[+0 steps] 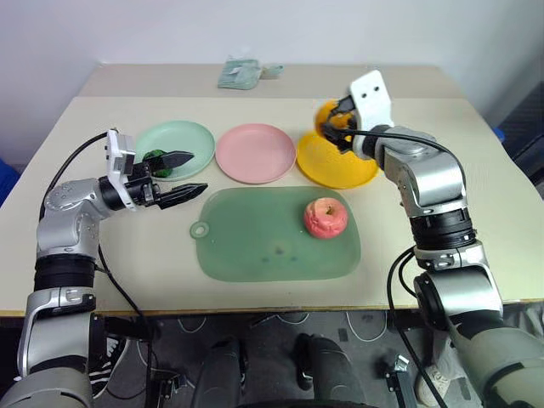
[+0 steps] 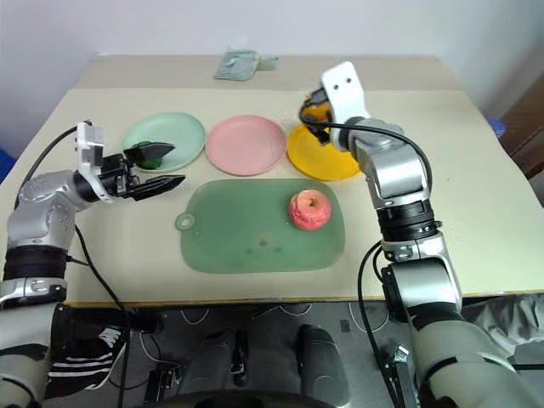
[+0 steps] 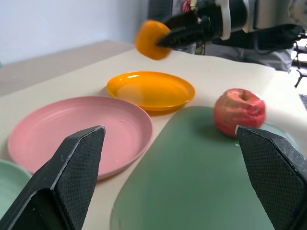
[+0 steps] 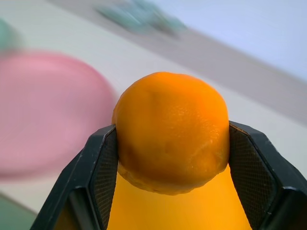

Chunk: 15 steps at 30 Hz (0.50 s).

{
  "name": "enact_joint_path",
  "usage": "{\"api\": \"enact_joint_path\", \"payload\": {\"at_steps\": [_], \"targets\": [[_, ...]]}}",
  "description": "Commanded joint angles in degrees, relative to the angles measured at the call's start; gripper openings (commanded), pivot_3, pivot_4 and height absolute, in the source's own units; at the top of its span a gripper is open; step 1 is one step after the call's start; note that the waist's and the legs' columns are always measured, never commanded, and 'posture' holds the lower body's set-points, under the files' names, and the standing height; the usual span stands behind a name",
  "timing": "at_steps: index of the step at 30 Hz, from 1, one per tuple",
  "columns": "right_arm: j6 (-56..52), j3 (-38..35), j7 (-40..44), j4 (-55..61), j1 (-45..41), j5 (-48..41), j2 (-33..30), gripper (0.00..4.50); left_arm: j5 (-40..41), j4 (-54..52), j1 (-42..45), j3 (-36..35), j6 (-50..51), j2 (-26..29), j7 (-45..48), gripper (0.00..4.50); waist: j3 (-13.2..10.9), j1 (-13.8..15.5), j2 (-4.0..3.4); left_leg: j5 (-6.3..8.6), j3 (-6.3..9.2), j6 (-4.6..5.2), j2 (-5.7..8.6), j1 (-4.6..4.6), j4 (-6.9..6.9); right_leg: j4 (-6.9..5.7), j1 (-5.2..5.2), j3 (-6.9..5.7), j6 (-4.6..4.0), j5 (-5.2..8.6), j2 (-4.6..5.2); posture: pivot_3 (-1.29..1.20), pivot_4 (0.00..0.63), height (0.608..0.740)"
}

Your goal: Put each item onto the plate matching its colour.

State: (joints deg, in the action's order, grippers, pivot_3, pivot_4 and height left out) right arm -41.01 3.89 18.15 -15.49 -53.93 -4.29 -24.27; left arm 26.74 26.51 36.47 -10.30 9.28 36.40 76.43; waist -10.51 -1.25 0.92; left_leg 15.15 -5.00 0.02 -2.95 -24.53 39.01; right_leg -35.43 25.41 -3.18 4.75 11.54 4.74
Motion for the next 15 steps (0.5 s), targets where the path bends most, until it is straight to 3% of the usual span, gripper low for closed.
{"api": "enact_joint_path", "payload": {"at_steps": [1, 2, 4, 6, 12, 15], "targets": [[3.71, -1.36, 0.95, -1.11, 0.19, 0.02, 0.49, 2.7, 0.47, -1.18, 0.98, -0.22, 0.84, -0.27, -1.13, 4.5, -0.01, -0.34, -0.01, 0.0, 0.01, 0.0, -0.03, 0.03, -0.03, -0.06, 0.01, 0.01, -0.01, 0.0, -0.05, 0.0, 0.15, 0.74], [3.45, -2.15, 1.27, -1.26, 0.36, -0.89, 1.12, 2.7, 0.51, -1.45, 0.84, -0.27, 0.72, -0.27, -1.09, 4.5, -0.02, -0.53, -0.02, 0.0, 0.03, 0.0, -0.05, 0.04, -0.03, -0.12, 0.03, 0.01, -0.01, 0.01, -0.07, 0.0, 0.15, 0.74], [3.43, -2.77, 1.31, -1.29, 0.87, -1.23, 1.52, 3.74, 0.55, -1.81, 0.62, -0.36, 0.39, -0.27, -1.17, 4.5, -0.03, -0.89, -0.05, -0.01, 0.05, -0.01, -0.06, 0.04, -0.04, -0.23, 0.06, 0.01, -0.03, 0.02, -0.07, 0.0, 0.15, 0.74], [3.14, -3.28, 1.41, -1.13, 1.29, -1.56, 1.79, 4.47, 0.6, -2.13, 0.39, -0.32, 0.3, -0.23, -1.14, 4.5, -0.03, -1.02, -0.05, -0.02, 0.04, -0.03, -0.05, 0.03, -0.01, -0.24, 0.06, 0.02, -0.03, 0.02, -0.04, 0.0, 0.15, 0.74], [3.12, -5.85, 0.82, 0.11, 0.42, -2.59, 1.85, 4.47, 1.14, -3.21, -0.07, -0.28, 0.88, -0.26, -0.67, 4.5, -0.03, -0.93, -0.05, -0.02, 0.05, -0.03, -0.04, 0.03, 0.01, -0.23, 0.04, 0.02, -0.03, 0.02, -0.02, 0.0, 0.15, 0.74], [0.0, -7.77, 7.79, 7.33, 2.61, -9.13, 0.88, 4.47, 2.55, -4.42, -0.23, -0.86, 1.62, -0.23, 0.33, 4.5, -0.04, -0.89, -0.06, -0.02, 0.05, -0.03, -0.04, 0.02, 0.01, -0.23, 0.04, 0.02, -0.03, 0.02, -0.02, 0.0, 0.15, 0.74]]}}
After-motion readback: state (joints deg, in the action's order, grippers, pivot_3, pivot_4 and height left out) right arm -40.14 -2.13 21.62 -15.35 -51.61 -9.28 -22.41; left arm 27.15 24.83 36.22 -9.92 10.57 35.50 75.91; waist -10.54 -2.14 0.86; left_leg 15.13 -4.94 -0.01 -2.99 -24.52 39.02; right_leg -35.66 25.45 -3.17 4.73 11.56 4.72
